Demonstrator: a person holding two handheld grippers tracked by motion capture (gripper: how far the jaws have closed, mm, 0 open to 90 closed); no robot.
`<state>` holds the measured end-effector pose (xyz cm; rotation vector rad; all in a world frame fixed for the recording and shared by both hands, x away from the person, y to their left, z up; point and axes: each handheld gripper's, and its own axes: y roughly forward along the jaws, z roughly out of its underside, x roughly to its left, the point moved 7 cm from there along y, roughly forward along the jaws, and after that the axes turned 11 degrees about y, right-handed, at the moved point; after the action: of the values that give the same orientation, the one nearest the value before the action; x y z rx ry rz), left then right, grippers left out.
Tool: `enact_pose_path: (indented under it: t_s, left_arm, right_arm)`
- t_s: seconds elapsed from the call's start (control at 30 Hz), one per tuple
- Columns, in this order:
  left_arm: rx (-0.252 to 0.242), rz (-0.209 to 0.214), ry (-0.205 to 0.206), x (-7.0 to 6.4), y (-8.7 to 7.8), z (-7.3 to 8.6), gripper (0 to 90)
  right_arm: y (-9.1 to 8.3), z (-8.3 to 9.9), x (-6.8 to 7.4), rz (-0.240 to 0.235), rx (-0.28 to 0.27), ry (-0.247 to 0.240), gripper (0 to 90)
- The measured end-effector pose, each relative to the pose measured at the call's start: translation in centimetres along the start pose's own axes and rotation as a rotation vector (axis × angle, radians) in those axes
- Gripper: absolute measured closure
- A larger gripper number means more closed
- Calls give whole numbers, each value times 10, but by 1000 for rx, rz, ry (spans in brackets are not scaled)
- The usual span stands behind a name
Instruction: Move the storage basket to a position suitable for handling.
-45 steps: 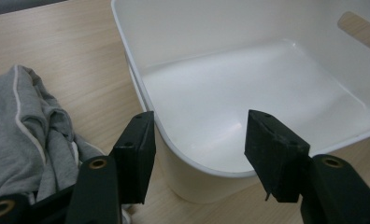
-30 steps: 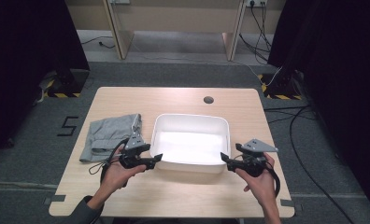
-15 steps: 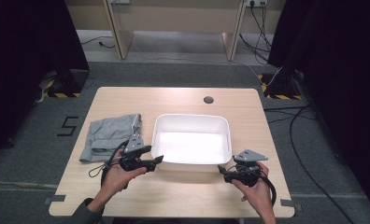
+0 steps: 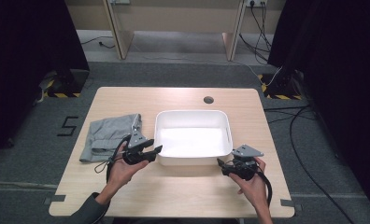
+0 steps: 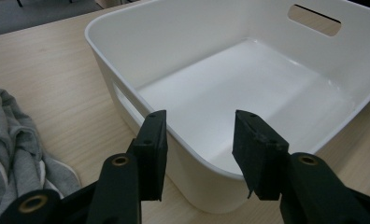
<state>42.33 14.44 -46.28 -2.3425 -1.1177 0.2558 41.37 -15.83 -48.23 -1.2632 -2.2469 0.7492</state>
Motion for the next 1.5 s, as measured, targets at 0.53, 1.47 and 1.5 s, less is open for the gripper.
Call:
enact_pose_path:
  t_s: [0.53, 1.47, 1.5]
  left_arm:
    - [-36, 53, -43, 8, 1, 0, 477]
    - [178, -329, -209, 149, -4, 98, 418]
    - [182, -331, -210, 147, -4, 99, 422]
  right_arm:
    - [5, -1, 0, 14, -9, 7, 346]
    - [-15, 55, -34, 135, 59, 81, 290]
    - [-15, 56, -32, 132, 63, 78, 290]
